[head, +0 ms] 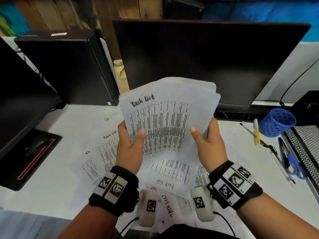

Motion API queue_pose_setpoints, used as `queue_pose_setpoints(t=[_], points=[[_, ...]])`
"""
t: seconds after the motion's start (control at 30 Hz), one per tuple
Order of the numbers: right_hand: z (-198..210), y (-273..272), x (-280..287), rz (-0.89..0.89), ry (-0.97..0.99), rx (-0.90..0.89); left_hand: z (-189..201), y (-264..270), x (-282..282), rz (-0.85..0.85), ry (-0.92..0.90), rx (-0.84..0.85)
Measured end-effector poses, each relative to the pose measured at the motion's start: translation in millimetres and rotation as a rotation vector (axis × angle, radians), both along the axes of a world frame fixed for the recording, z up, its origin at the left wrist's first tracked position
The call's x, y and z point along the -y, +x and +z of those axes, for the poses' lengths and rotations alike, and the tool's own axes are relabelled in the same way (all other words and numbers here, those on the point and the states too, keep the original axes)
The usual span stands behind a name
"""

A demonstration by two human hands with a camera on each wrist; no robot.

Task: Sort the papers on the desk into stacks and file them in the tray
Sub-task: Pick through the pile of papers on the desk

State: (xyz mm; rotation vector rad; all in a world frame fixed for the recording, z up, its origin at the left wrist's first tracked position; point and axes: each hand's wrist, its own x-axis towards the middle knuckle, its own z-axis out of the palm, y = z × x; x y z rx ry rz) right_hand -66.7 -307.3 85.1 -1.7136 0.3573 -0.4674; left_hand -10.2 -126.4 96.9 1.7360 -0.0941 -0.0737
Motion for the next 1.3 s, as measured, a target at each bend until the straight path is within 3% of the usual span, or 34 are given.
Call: queue_pose_setpoints(t=[0.17, 0.27, 0.37, 0.47, 0.57, 0.7, 0.8, 0.9, 1.1, 1.3], points=[[33, 7, 8, -0.072, 0.001, 0.179, -9, 3, -3, 0.046, 0.016, -0.024], [66, 7, 11, -0.051, -0.197, 0.354, -15, 2, -5, 0.034, 0.006, -0.054], [75, 15, 18, -0.016, -0.577, 0.264, -19, 1, -6, 0.024, -0.023, -0.095], [67, 18, 22, -0.083, -0.680, 0.172, -25, 1, -6, 0.025, 0.017, -0.150], [65, 14, 26, -0.132, -0.566, 0.189, -29, 5, -6, 0.050, 0.042, -0.165], [57, 8, 31, -0.081, -0.214, 0.251, -27, 7, -7, 0.094, 0.015, -0.206], [27, 3, 30, -0.038, -0.072, 0.081, -29, 8, -10, 0.088, -0.024, -0.174], [-3, -2, 22, -0.009, -0.039, -0.129, -31, 9, -7, 0.085, -0.052, -0.160], [-10, -5, 8, -0.093, -0.075, -0.110, -29, 8, 4, 0.068, -0.068, -0.101], [-35, -12, 2, -0.065, -0.006, -0.223, -33, -2, 6, 0.024, -0.020, -0.174]])
